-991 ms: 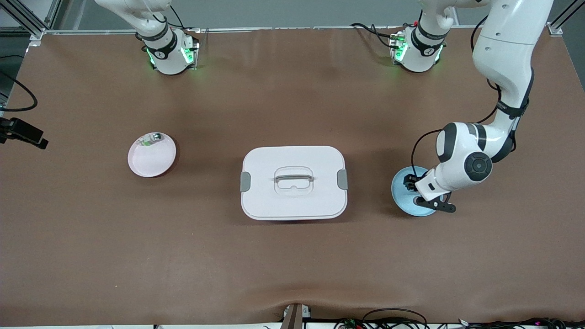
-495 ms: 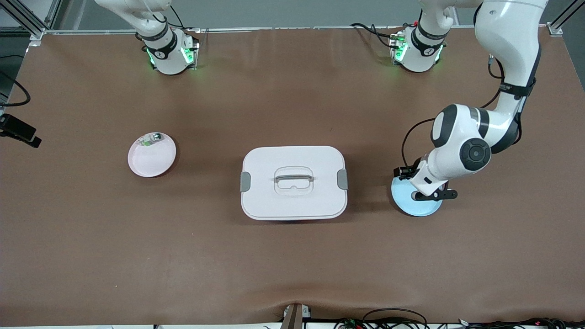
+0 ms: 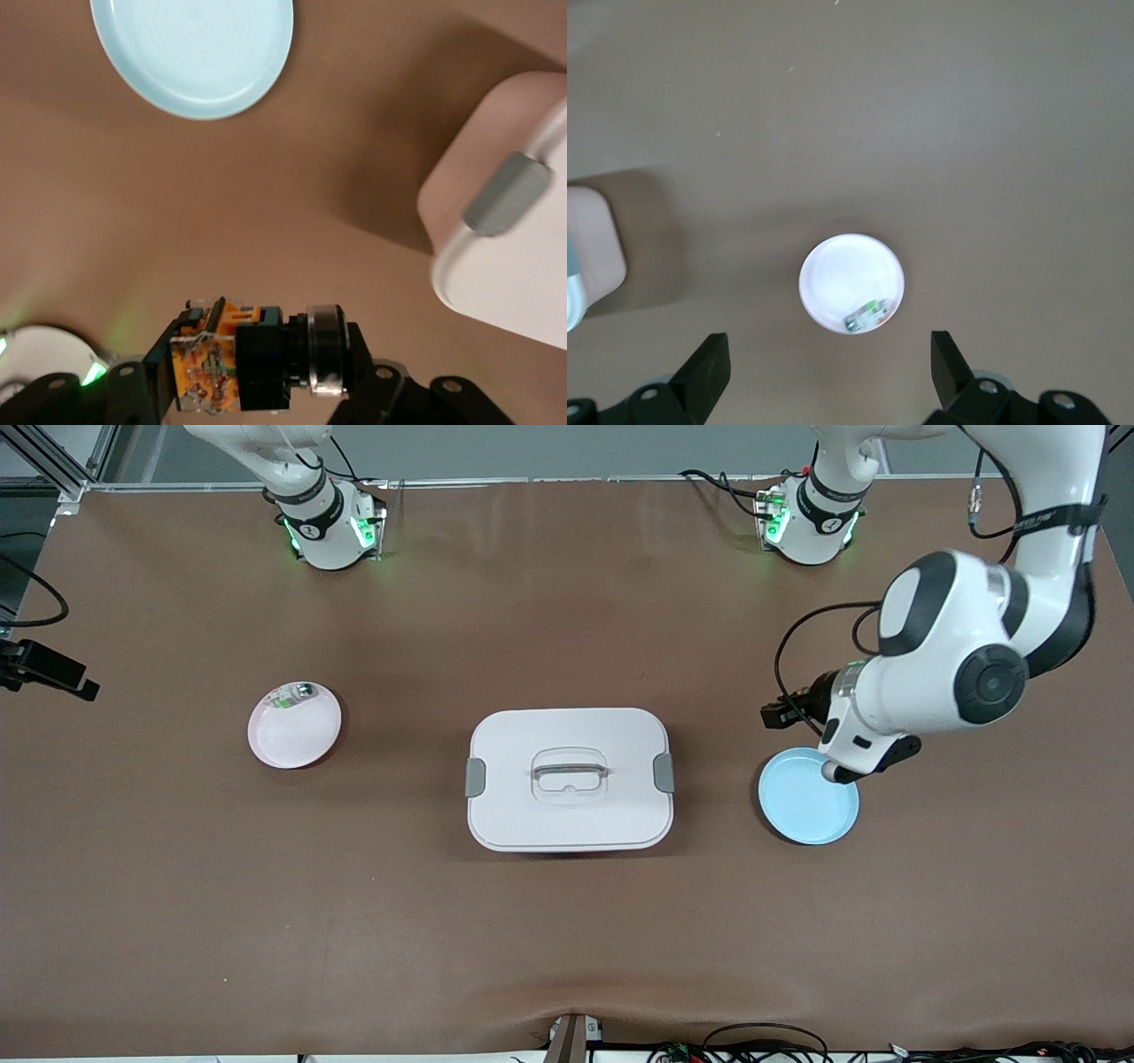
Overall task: Transfer orange switch to right arm and place
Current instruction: 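Lift the orange switch off the plate with the left gripper, then carry the switch above the box while the right gripper reaches toward it, then close the right gripper on the switch held by the left gripper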
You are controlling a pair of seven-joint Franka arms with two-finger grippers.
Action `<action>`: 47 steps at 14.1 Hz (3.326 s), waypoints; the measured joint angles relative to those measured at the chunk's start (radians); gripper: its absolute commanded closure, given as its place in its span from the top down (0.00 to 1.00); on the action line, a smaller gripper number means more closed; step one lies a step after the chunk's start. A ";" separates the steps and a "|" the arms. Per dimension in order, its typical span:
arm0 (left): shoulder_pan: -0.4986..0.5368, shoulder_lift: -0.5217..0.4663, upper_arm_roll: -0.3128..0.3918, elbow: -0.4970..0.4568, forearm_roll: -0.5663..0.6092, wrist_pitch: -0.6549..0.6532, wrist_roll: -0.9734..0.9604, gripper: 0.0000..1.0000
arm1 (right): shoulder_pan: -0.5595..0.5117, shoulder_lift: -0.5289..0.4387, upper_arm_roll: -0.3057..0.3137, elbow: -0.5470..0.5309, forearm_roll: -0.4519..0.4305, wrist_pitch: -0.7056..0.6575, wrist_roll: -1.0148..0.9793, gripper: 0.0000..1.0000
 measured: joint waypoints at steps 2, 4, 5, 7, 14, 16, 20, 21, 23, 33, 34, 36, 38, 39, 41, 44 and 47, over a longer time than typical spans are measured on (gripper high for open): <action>-0.001 -0.012 -0.003 0.065 -0.065 -0.037 -0.137 0.29 | 0.000 0.000 0.001 -0.001 0.059 -0.016 -0.001 1.00; -0.001 -0.022 -0.009 0.108 -0.141 -0.044 -0.243 0.28 | 0.000 0.000 0.009 -0.001 0.080 -0.022 -0.001 1.00; -0.001 -0.024 -0.018 0.124 -0.181 -0.045 -0.279 0.28 | 0.002 0.000 0.012 -0.003 0.097 -0.027 -0.001 1.00; -0.001 -0.025 -0.036 0.147 -0.272 -0.045 -0.376 0.28 | 0.008 -0.001 0.015 -0.017 0.164 -0.028 0.009 1.00; -0.021 -0.025 -0.060 0.192 -0.534 0.104 -0.790 0.27 | 0.203 -0.084 0.031 -0.128 0.274 0.154 0.291 1.00; -0.079 -0.023 -0.082 0.192 -0.537 0.245 -0.924 0.27 | 0.287 -0.130 0.037 -0.191 0.282 0.230 0.363 1.00; -0.235 0.000 -0.087 0.189 -0.537 0.494 -1.117 0.28 | 0.335 -0.164 0.037 -0.243 0.415 0.291 0.410 1.00; -0.265 0.010 -0.088 0.188 -0.537 0.539 -1.136 0.28 | 0.335 -0.168 0.036 -0.246 0.448 0.293 0.410 1.00; -0.315 0.034 -0.088 0.187 -0.537 0.616 -1.161 0.28 | 0.343 -0.172 0.036 -0.246 0.497 0.296 0.410 1.00; -0.433 0.150 -0.087 0.182 -0.475 0.751 -1.182 0.28 | 0.504 -0.171 0.036 -0.271 0.513 0.415 0.449 1.00; -0.444 0.158 -0.087 0.182 -0.469 0.763 -1.182 0.28 | 0.513 -0.169 0.036 -0.280 0.513 0.438 0.450 1.00; -0.458 0.164 -0.087 0.182 -0.466 0.776 -1.182 0.28 | 0.536 -0.167 0.036 -0.315 0.513 0.505 0.450 1.00; -0.460 0.164 -0.087 0.184 -0.466 0.778 -1.182 0.28 | 0.557 -0.163 0.036 -0.353 0.513 0.562 0.450 1.00; -0.459 0.164 -0.086 0.184 -0.466 0.778 -1.182 0.28 | 0.563 -0.162 0.037 -0.369 0.513 0.581 0.449 1.00; -0.459 0.164 -0.086 0.187 -0.466 0.779 -1.185 0.28 | 0.564 -0.161 0.036 -0.392 0.513 0.597 0.445 1.00; -0.459 0.162 -0.086 0.191 -0.466 0.779 -1.191 0.28 | 0.565 -0.161 0.035 -0.439 0.513 0.638 0.423 1.00; -0.459 0.162 -0.085 0.191 -0.466 0.779 -1.193 0.28 | 0.583 -0.161 0.036 -0.481 0.513 0.695 0.412 1.00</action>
